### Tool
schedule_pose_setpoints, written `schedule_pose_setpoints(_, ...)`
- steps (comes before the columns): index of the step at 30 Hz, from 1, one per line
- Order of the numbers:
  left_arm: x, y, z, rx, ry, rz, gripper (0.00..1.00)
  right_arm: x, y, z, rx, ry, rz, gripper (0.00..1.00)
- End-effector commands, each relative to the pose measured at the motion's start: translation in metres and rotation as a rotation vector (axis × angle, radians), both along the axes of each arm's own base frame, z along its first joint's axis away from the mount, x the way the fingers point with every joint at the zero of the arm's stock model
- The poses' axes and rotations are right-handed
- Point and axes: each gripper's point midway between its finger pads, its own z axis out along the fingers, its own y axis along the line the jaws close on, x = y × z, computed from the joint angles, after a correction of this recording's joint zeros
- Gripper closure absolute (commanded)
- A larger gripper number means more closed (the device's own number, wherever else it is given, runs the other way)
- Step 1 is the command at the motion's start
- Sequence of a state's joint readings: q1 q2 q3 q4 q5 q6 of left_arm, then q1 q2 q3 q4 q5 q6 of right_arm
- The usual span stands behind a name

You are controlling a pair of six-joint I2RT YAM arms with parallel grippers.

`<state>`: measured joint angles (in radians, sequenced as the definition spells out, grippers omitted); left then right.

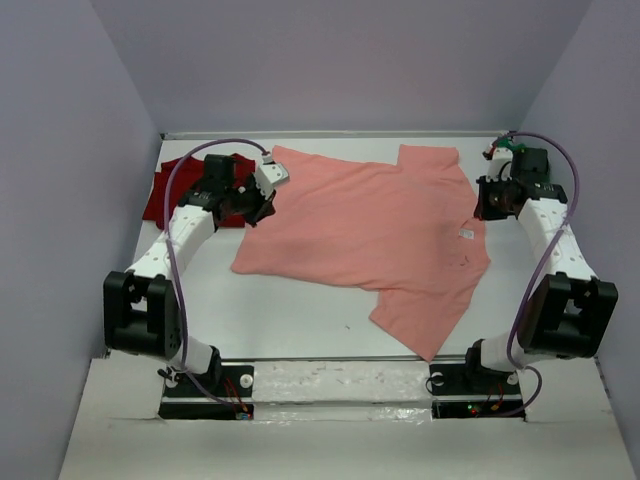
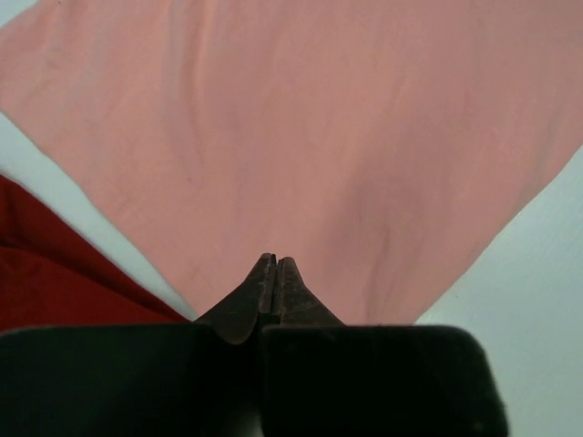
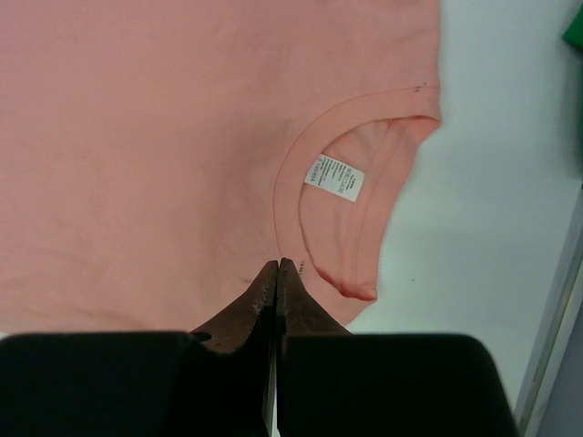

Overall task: Fold and stack the t-shirts
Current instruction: Flatten the tshirt out

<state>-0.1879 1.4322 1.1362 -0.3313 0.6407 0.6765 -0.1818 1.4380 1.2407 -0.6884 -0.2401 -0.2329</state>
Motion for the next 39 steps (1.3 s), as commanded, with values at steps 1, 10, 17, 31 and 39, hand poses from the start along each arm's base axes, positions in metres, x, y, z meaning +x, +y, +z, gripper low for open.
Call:
schedule_pose_setpoints(1,0.028,-0.014,0.006,-0.015,-0.095,0.008,1.0,0.013,-0.002,-0.005,-0.001,-0.013,0.02,1.0)
schedule_pose_setpoints(10,0.067,-0.03,-0.039,0.093,-0.124,0.165,1.0,0.027,0.0,-0.056,0.035,0.132,0.021,1.0)
schedule_pose_setpoints(17,0.096,-0.036,-0.078,0.127,-0.045,0.231,1.0,0.057,-0.019,-0.083,0.0,0.219,-0.056,1.0)
schedule_pose_setpoints(31,0.107,-0.022,-0.043,0.154,-0.122,0.302,1.0,0.151,-0.03,-0.119,-0.054,0.297,-0.107,1.0)
schedule_pose_setpoints(39,0.097,0.009,-0.01,0.177,-0.186,0.355,1.0,0.159,-0.023,-0.137,-0.068,0.344,-0.076,1.0)
